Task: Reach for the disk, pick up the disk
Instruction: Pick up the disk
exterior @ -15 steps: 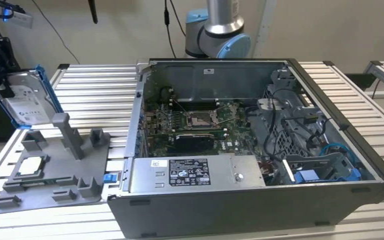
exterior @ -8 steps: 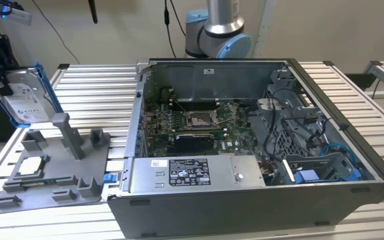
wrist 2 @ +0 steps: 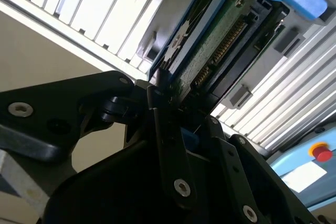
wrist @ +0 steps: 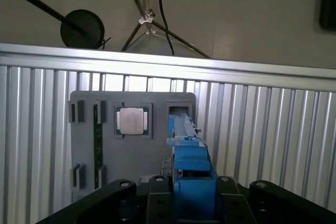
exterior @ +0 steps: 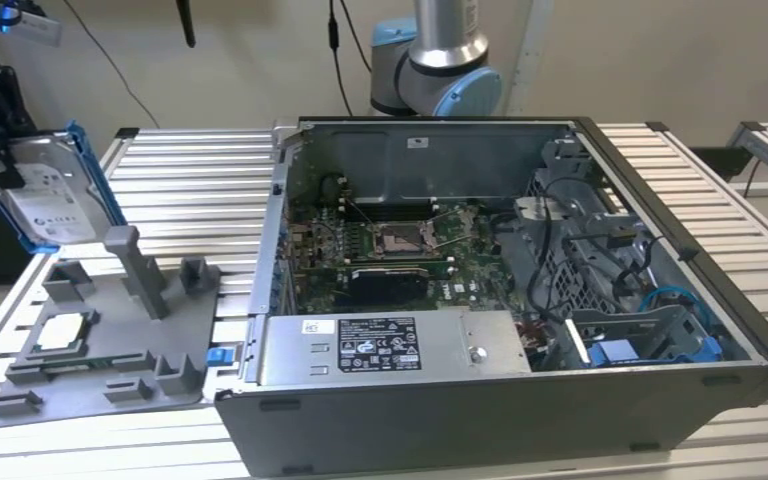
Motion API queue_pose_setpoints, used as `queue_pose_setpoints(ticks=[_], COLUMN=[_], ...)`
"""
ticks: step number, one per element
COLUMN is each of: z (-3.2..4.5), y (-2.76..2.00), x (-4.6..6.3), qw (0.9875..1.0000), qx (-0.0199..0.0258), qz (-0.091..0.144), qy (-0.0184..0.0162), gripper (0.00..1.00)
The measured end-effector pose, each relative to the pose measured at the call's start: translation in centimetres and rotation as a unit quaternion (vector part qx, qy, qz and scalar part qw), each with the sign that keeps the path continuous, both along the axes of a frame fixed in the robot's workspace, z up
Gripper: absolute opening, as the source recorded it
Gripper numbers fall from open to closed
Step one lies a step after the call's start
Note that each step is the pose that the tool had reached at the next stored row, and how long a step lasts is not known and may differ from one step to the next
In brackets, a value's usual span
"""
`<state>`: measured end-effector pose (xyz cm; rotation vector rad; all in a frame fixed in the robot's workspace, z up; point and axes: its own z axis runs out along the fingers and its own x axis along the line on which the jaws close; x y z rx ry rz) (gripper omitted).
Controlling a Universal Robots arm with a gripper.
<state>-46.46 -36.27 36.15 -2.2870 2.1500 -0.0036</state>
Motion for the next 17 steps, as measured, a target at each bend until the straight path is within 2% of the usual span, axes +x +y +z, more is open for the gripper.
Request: queue_pose_setpoints(ticks=[17], z=[1.05], y=[0.00], x=[0.0], qw=[1.0000], qx=[0.0000], qz=[0.000], qy=[0.0000], gripper=[0.00])
